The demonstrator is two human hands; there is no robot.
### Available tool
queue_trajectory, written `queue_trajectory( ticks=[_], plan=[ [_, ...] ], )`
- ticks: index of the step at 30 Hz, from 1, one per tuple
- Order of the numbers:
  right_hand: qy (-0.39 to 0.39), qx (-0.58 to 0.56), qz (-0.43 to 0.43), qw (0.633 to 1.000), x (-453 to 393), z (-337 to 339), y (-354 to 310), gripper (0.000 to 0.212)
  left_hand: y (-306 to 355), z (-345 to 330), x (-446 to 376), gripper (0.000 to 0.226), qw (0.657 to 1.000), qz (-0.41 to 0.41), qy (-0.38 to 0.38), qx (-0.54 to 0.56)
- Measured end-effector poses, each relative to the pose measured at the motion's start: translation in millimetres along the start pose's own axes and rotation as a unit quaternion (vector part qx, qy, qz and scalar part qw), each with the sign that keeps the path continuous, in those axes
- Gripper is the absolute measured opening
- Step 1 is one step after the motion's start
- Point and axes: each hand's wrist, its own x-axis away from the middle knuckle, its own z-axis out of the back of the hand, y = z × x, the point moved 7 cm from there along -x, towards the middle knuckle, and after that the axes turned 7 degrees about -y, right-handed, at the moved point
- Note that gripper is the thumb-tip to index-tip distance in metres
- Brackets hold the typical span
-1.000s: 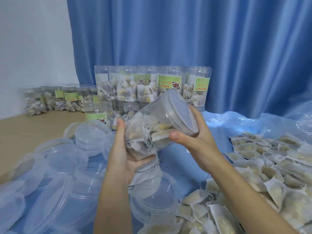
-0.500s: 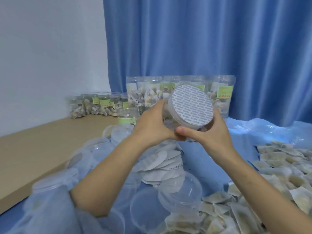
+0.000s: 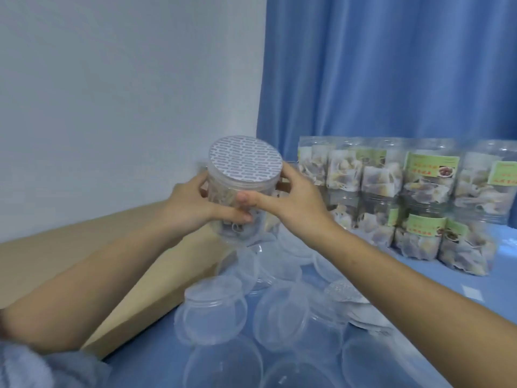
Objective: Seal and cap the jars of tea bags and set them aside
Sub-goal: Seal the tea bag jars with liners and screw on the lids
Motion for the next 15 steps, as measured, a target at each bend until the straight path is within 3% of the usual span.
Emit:
queue_trajectory(
  ticks=[2,6,8,12,15],
  plan=[
    [-0.026,0.015,-0.016,0.999,-15.9,-36.5,4.2,0.077,-25.4,24.8,2.0,0.095,0.999,0.040,0.003,0.019],
    [-0.066,0.030,-0.058,0.996,-34.8,-94.8,21.6,0.081,-72.1,54.7,6.5,0.061,0.995,0.089,0.008,0.043],
    [-0.094,0.031,-0.073,0.992,-37.6,-117.9,33.7,0.082,-94.0,60.6,10.3,0.057,0.994,0.102,0.008,0.046],
    [-0.132,0.068,-0.094,0.984,-40.0,-144.5,53.0,0.091,-130.1,67.0,16.8,0.102,0.991,0.131,0.012,-0.003],
    [-0.140,0.096,-0.088,0.982,-43.0,-149.9,63.3,0.094,-145.0,68.5,15.0,0.121,0.988,0.148,0.015,0.032]
  ],
)
